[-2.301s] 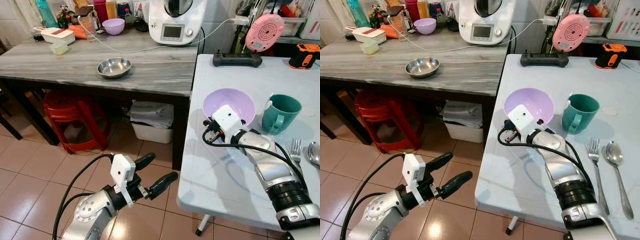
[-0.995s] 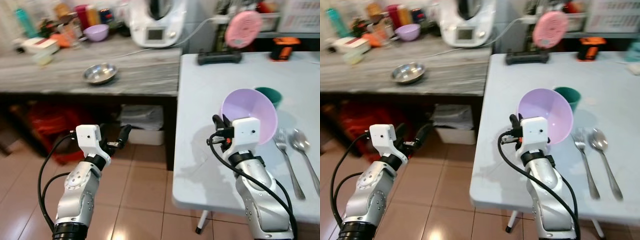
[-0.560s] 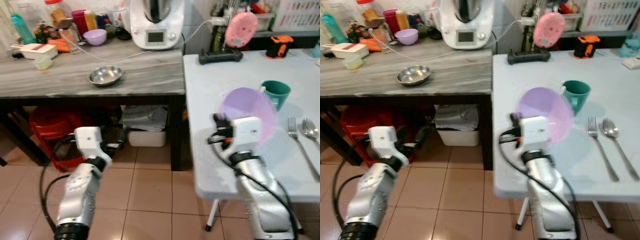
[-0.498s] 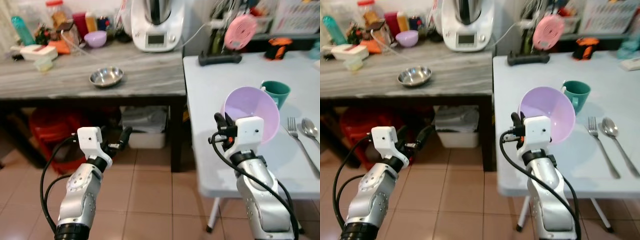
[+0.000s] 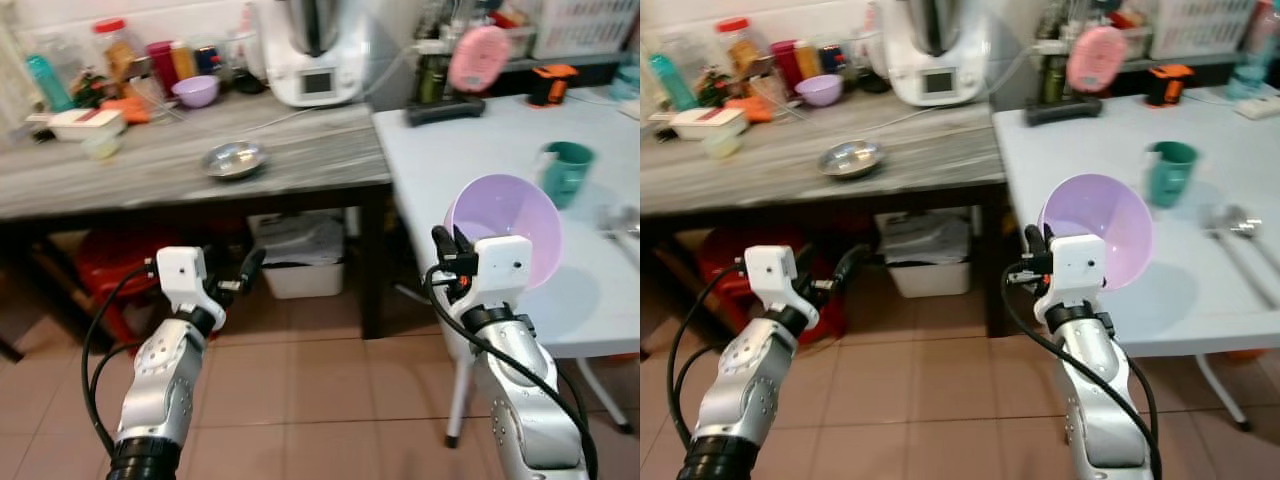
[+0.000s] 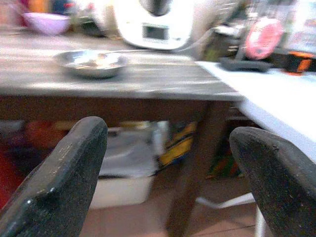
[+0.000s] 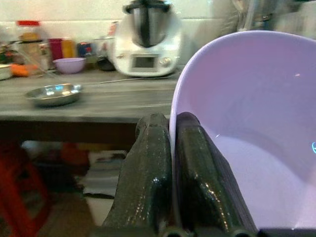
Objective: Setting the table
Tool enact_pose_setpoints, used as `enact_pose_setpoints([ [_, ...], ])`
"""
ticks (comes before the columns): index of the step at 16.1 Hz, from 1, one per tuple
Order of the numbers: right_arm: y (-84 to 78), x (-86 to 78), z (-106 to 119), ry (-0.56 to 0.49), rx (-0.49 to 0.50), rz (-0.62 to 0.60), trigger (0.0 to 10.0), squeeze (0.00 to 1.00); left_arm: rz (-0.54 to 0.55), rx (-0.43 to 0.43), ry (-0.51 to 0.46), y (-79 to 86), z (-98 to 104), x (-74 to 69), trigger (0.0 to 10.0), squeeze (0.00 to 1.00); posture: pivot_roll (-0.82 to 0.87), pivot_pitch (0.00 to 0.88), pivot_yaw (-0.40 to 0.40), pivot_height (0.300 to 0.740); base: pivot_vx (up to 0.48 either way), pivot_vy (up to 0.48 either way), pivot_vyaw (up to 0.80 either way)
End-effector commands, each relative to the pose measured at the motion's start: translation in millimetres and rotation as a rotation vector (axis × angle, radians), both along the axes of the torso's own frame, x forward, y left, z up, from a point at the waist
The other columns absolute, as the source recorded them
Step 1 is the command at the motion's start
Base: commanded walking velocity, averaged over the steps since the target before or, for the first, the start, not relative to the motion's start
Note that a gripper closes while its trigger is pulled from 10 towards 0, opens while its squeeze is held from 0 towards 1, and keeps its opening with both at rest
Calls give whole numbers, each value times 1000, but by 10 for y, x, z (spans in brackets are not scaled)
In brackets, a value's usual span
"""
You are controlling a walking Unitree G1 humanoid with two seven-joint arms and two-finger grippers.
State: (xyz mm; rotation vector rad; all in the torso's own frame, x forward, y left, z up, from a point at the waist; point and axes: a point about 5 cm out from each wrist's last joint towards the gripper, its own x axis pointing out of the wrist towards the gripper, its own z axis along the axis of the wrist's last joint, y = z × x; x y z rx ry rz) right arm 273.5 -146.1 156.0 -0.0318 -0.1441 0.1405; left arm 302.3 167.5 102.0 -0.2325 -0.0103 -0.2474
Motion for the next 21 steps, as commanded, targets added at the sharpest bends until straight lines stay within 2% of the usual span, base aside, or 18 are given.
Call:
enact_pose_setpoints([
  [1, 94, 13, 62, -28, 2, 32, 10000, 0, 41, 25, 4, 121, -9, -5, 10000, 0, -78, 0, 123, 740, 0, 450, 0],
  [10, 96, 7, 29, -21, 0, 29, 10000, 0, 40, 33, 4, 119, -18, 12, 10000, 0, -77, 0, 127, 740, 0, 457, 0],
  [15, 93, 5, 31, -23, 1, 31, 10000, 0, 97, 97, -19, 194, -1, -7, 10000, 0, -74, 0, 129, 740, 0, 0, 0],
  [17, 89, -12, 31, -23, 8, 29, 10000, 0, 116, 132, -35, 236, 28, -31, 10000, 0, -75, 0, 133, 740, 0, 0, 500],
  [19, 47, -33, 24, -21, 10, 17, 10000, 0, 130, 130, -35, 266, 17, -76, 10000, 0, -76, 0, 138, 740, 126, 0, 456],
  [21, 3, -54, -3, -11, 13, -1, 10000, 0, 117, 128, -25, 228, -24, -117, 10000, 0, -78, 0, 138, 740, 309, 0, 0],
])
